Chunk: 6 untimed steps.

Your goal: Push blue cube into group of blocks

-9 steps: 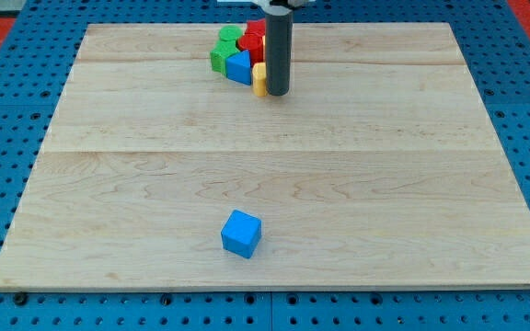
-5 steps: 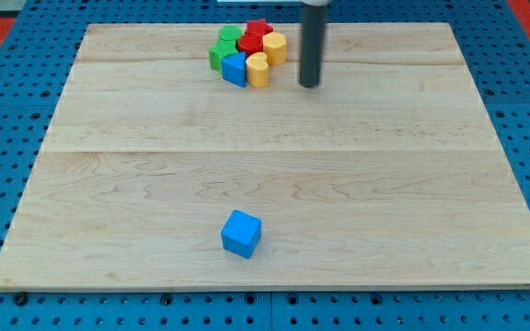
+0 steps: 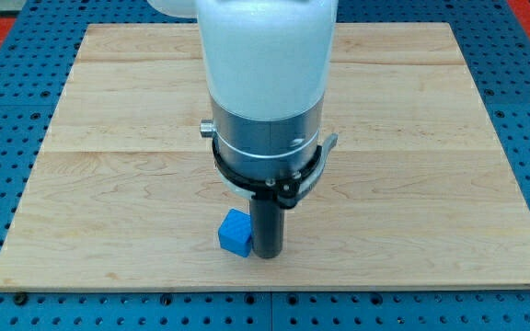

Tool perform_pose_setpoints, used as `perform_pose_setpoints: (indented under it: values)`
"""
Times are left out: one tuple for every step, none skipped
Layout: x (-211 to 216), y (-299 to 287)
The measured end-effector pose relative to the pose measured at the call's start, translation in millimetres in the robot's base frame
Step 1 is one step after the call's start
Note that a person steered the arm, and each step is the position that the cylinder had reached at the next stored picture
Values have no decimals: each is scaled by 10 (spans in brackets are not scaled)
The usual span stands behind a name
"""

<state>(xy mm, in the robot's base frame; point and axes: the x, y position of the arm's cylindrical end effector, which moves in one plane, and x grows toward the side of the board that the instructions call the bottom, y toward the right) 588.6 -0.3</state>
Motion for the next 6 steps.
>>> perform_pose_setpoints:
  values:
    - [196,-10]
    - [-202,-400]
    - [-790,-324]
    - [-942,-342]
    - [-504,-338]
    - [-547,-766]
